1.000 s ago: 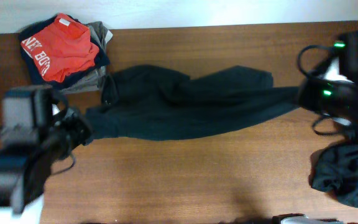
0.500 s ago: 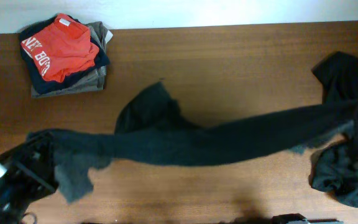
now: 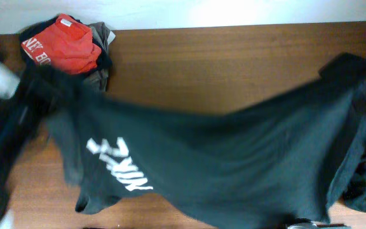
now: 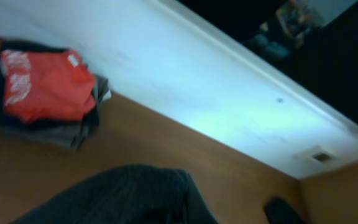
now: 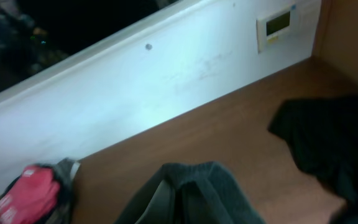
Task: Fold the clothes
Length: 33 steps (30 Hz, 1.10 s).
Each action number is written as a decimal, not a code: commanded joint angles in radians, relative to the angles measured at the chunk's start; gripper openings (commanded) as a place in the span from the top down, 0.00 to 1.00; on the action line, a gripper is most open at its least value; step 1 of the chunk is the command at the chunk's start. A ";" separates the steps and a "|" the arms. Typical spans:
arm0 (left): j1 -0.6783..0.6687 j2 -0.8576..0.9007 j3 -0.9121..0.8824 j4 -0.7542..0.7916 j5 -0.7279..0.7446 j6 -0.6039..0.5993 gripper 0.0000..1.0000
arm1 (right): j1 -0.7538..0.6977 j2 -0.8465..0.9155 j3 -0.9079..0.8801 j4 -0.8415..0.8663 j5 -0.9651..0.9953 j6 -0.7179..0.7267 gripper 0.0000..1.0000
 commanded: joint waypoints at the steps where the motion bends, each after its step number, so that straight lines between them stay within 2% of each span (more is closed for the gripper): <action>1: -0.003 0.199 -0.012 0.115 -0.025 0.075 0.99 | -0.014 0.149 -0.005 0.078 0.059 -0.009 0.96; 8: -0.003 0.460 0.034 0.444 -0.021 0.114 0.99 | -0.085 0.374 0.000 0.324 -0.128 -0.083 0.96; 13: 0.000 0.489 0.220 0.504 -0.025 0.211 0.99 | -0.197 0.386 0.085 0.369 -0.241 -0.082 0.96; 16: 0.010 0.474 0.398 0.418 -0.024 0.225 0.99 | -0.291 0.378 0.211 0.331 -0.351 -0.081 0.96; 19: 0.010 0.450 0.550 0.272 -0.038 0.298 0.99 | -0.376 0.373 0.314 0.249 -0.431 -0.079 0.96; 22: 0.010 0.438 0.609 0.090 -0.050 0.295 0.99 | -0.418 0.373 0.338 0.144 -0.482 -0.084 0.96; 28: 0.009 0.507 0.517 -0.255 -0.047 0.227 0.99 | -0.380 0.429 0.222 -0.097 -0.483 -0.143 0.96; 33: 0.001 0.643 0.346 -0.342 0.012 0.217 0.99 | -0.332 0.494 0.040 -0.191 -0.386 -0.164 0.96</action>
